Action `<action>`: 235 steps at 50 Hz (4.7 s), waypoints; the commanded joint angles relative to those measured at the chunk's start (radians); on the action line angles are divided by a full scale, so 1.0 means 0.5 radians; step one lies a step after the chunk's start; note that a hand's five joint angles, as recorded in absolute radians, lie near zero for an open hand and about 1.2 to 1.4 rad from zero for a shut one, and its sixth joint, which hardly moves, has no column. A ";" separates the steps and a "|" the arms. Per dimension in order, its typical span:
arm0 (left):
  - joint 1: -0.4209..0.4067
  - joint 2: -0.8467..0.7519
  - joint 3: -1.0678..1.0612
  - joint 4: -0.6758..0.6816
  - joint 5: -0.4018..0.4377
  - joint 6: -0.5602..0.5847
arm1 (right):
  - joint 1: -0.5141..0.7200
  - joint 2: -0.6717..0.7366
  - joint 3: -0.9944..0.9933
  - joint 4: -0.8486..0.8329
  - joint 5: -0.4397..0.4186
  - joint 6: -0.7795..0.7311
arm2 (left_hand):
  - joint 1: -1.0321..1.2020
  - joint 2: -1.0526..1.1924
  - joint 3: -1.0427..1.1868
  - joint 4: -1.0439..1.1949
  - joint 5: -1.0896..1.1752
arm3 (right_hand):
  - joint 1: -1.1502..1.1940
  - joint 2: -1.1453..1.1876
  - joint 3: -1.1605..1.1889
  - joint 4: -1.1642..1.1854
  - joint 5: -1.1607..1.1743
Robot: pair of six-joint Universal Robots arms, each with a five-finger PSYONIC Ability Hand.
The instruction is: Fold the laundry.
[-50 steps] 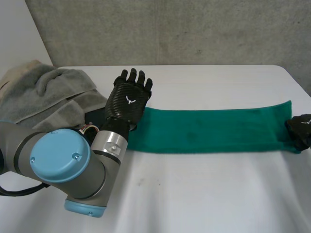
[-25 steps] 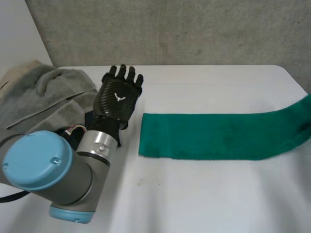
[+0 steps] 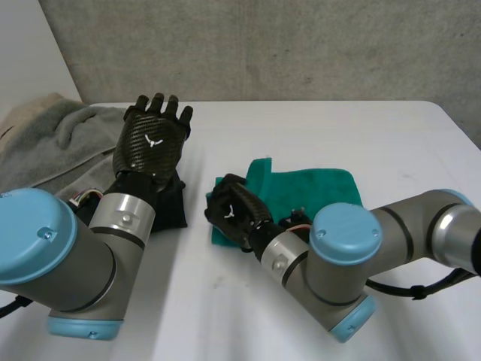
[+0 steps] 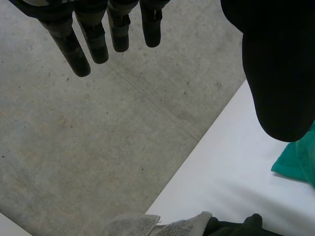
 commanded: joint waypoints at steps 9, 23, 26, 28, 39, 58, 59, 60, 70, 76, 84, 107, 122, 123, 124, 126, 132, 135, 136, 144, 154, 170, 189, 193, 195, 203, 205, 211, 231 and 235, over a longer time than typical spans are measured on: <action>-0.079 -0.032 0.223 0.000 0.019 -0.163 | -0.429 -0.679 0.203 0.400 0.151 1.143 | -0.019 -0.044 -0.055 -0.044 -0.081 | -1.165 -1.214 -1.269 -1.276 -1.231; -0.367 -0.557 0.720 -0.245 0.028 -0.289 | -0.844 -0.698 0.363 0.897 0.035 1.223 | -0.013 -0.038 -0.050 -0.038 -0.075 | -1.165 -1.214 -1.269 -1.276 -1.231; -0.389 -0.597 0.744 -0.258 0.028 -0.286 | -0.844 -0.695 0.372 0.879 0.044 1.239 | -0.013 -0.038 -0.050 -0.038 -0.075 | -1.086 -1.135 -1.190 -1.197 -1.152; -0.404 -0.634 0.763 -0.255 0.031 -0.283 | -0.847 -0.698 0.375 0.861 0.065 1.251 | -0.001 -0.026 -0.038 -0.026 -0.063 | -0.957 -1.005 -1.061 -1.068 -1.023; -0.432 -0.741 0.815 -0.335 0.037 -0.283 | -0.835 -0.695 0.314 0.827 0.151 1.248 | 0.057 0.033 0.021 0.033 -0.005 | -0.434 -0.483 -0.538 -0.545 -0.500; -0.211 -0.168 0.107 -0.362 -0.217 -0.308 | -0.583 -0.044 -0.539 0.909 0.096 0.619 | 0.087 0.062 0.050 0.062 0.025 | -0.434 -0.483 -0.538 -0.545 -0.500; -0.208 -0.149 0.073 -0.368 -0.217 -0.311 | -0.580 0.020 -0.609 0.976 0.081 0.601 | 0.081 0.056 0.044 0.056 0.019 | -0.440 -0.488 -0.544 -0.551 -0.506; -0.208 -0.134 0.045 -0.374 -0.214 -0.320 | -0.574 0.051 -0.637 1.001 0.065 0.598 | 0.081 0.056 0.044 0.056 0.019 | -0.440 -0.488 -0.544 -0.551 -0.506; -0.211 -0.051 -0.093 -0.393 -0.214 -0.409 | -0.516 0.324 -0.889 1.051 0.301 0.297 | 0.052 0.027 0.015 0.027 -0.010 | -0.364 -0.413 -0.468 -0.475 -0.430; -0.186 -0.048 -0.078 -0.393 -0.211 -0.412 | -0.503 0.312 -0.889 1.017 0.394 0.183 | 0.052 0.027 0.015 0.027 -0.010 | 0.896 0.848 0.792 0.785 0.830; -0.174 0.023 -0.072 -0.393 -0.217 -0.412 | -0.476 0.149 -0.812 0.677 0.409 0.156 | 0.040 0.015 0.003 0.015 -0.022 | 1.278 1.230 1.175 1.167 1.213; 0.130 0.296 -0.105 -0.402 -0.199 -0.424 | -0.015 0.027 -0.337 0.379 -0.116 -0.348 | -0.007 -0.032 -0.044 -0.032 -0.069 | -1.165 -1.214 -1.269 -1.276 -1.231; -0.128 -0.188 0.293 -0.399 0.043 -0.412 | -0.482 -0.566 -0.058 1.071 0.093 1.205 | 0.087 0.062 0.050 0.062 0.025 | -1.165 -1.214 -1.269 -1.276 -1.231; -0.140 -0.228 0.312 -0.399 0.068 -0.412 | -0.491 -0.566 -0.048 1.118 0.108 1.199 | 0.093 0.068 0.056 0.068 0.031 | -1.146 -1.194 -1.249 -1.257 -1.211; -0.161 -0.305 0.367 -0.402 0.107 -0.415 | -0.515 -0.566 -0.018 1.182 0.145 1.190 | 0.116 0.091 0.079 0.091 0.054 | -0.959 -1.007 -1.062 -1.070 -1.024; -0.180 -0.379 0.425 -0.402 0.135 -0.412 | -0.534 -0.566 0.025 1.174 0.179 1.190 | 0.151 0.127 0.115 0.127 0.089 | -0.869 -0.917 -0.973 -0.980 -0.935; -0.238 -0.722 0.732 -0.424 0.141 -0.409 | -0.605 -0.553 0.225 0.947 0.209 1.174 | 0.204 0.179 0.168 0.179 0.142 | -0.529 -0.577 -0.632 -0.640 -0.594; -0.248 -0.863 0.885 -0.500 0.141 -0.400 | -0.608 -0.541 0.289 0.873 0.222 1.129 | 0.239 0.215 0.203 0.215 0.177 | -0.405 -0.454 -0.509 -0.516 -0.471; -0.248 -0.897 0.925 -0.522 0.141 -0.403 | -0.605 -0.535 0.308 0.855 0.225 1.104 | 0.240 0.215 0.203 0.215 0.177 | -0.387 -0.436 -0.491 -0.498 -0.453; -0.211 -1.091 1.171 -0.623 0.105 -0.409 | -0.605 -0.443 0.378 0.735 0.332 0.822 | 0.380 0.356 0.344 0.356 0.318 | 0.099 0.051 -0.004 -0.012 0.034; -0.097 -1.198 1.284 -0.693 -0.333 -0.192 | -0.629 -0.382 0.369 0.640 0.424 0.769 | 0.375 0.350 0.338 0.350 0.313 | 0.693 0.645 0.589 0.582 0.628; -0.155 -0.790 1.061 -0.703 -0.150 -0.448 | -0.651 -0.397 0.387 0.640 0.427 0.763 | 0.181 0.156 0.144 0.156 0.119 | 0.734 0.686 0.631 0.623 0.669; -0.208 -0.754 0.889 -0.718 -0.150 -0.470 | -0.832 -0.391 0.418 0.634 0.568 0.518 | 0.181 0.156 0.144 0.156 0.119 | 1.278 1.230 1.175 1.167 1.213; -0.198 -0.637 0.818 -0.718 -0.150 -0.476 | -0.841 -0.403 0.418 0.618 0.679 0.352 | 0.169 0.144 0.133 0.144 0.107 | 1.278 1.230 1.175 1.167 1.213; -0.195 -0.591 0.781 -0.718 -0.147 -0.473 | -0.838 -0.415 0.409 0.603 0.706 0.285 | 0.157 0.133 0.121 0.133 0.095 | 1.278 1.230 1.175 1.167 1.213; -0.149 -0.336 0.591 -0.718 -0.147 -0.479 | -0.651 -0.514 0.283 0.361 0.652 0.055 | 0.099 0.074 0.062 0.074 0.037 | 1.278 1.230 1.175 1.167 1.213; -0.131 -0.275 0.539 -0.715 -0.150 -0.479 | -0.434 -0.501 0.280 0.244 0.514 0.015 | 0.081 0.056 0.044 0.056 0.019 | 1.278 1.230 1.175 1.167 1.213; -0.070 -0.171 0.416 -0.715 -0.150 -0.482 | -0.086 -0.431 0.427 0.121 0.078 -0.114 | 0.075 0.050 0.039 0.050 0.013 | 1.278 1.230 1.175 1.167 1.213; -0.198 -0.296 0.735 -0.694 -0.147 -0.633 | -0.469 -0.955 0.391 0.418 0.096 1.348 | 0.093 0.068 0.056 0.068 0.031 | -1.165 -1.214 -1.269 -1.276 -1.231; -0.321 -0.486 0.953 -0.721 -0.129 -0.771 | -0.702 -0.913 0.192 0.881 0.078 1.646 | 0.116 0.091 0.079 0.091 0.054 | -1.165 -1.214 -1.269 -1.276 -1.231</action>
